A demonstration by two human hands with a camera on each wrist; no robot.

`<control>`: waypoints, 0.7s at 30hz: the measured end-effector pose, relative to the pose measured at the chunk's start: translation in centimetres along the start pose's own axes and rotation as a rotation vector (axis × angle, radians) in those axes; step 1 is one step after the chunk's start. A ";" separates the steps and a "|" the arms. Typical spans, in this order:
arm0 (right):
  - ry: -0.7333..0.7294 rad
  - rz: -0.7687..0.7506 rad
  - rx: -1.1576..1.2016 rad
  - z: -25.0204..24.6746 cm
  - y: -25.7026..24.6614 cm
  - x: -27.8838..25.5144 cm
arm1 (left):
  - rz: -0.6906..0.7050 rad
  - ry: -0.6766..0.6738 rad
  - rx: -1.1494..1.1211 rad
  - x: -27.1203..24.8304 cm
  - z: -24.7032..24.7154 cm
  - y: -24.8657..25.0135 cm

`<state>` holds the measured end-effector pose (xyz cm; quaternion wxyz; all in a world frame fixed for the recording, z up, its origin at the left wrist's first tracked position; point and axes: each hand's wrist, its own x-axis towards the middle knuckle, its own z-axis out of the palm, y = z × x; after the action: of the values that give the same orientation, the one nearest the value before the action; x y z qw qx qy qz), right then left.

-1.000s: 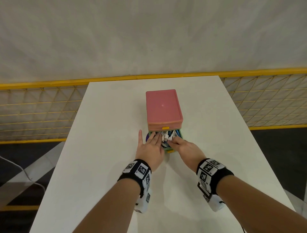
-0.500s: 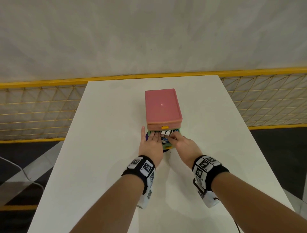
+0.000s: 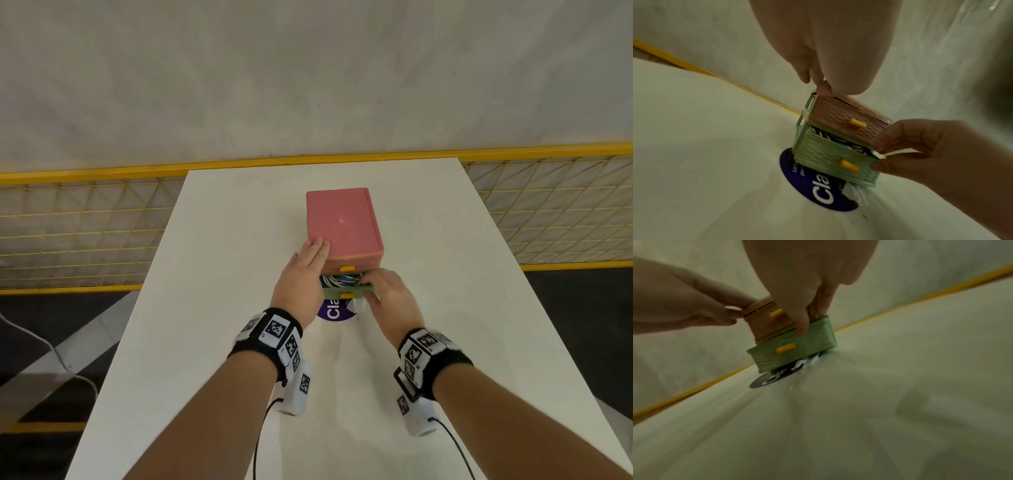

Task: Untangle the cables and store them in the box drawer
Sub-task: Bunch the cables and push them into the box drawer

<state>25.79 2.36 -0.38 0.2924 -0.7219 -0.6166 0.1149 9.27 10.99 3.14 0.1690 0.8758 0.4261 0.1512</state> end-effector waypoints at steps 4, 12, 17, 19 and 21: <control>0.162 0.290 0.308 0.5 -0.2 -0.6 | 0.016 0.004 -0.067 0.0 -0.1 -0.3; 0.352 0.343 0.079 2.5 -0.9 1.5 | -0.009 -0.028 -0.115 -0.1 -0.6 0.0; 0.363 0.356 -0.104 2.3 -0.7 3.0 | -0.045 -0.053 -0.123 0.2 -0.9 0.2; 0.325 0.330 -0.143 2.2 -0.8 2.9 | -0.039 -0.074 -0.119 0.4 -1.1 0.1; 0.302 0.303 -0.148 1.8 -0.8 2.6 | -0.020 -0.095 -0.132 0.6 -1.6 0.0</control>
<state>24.71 5.43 -0.84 0.3067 -0.8349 -0.4570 0.0025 9.02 11.76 4.65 0.2481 0.8647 0.4152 0.1355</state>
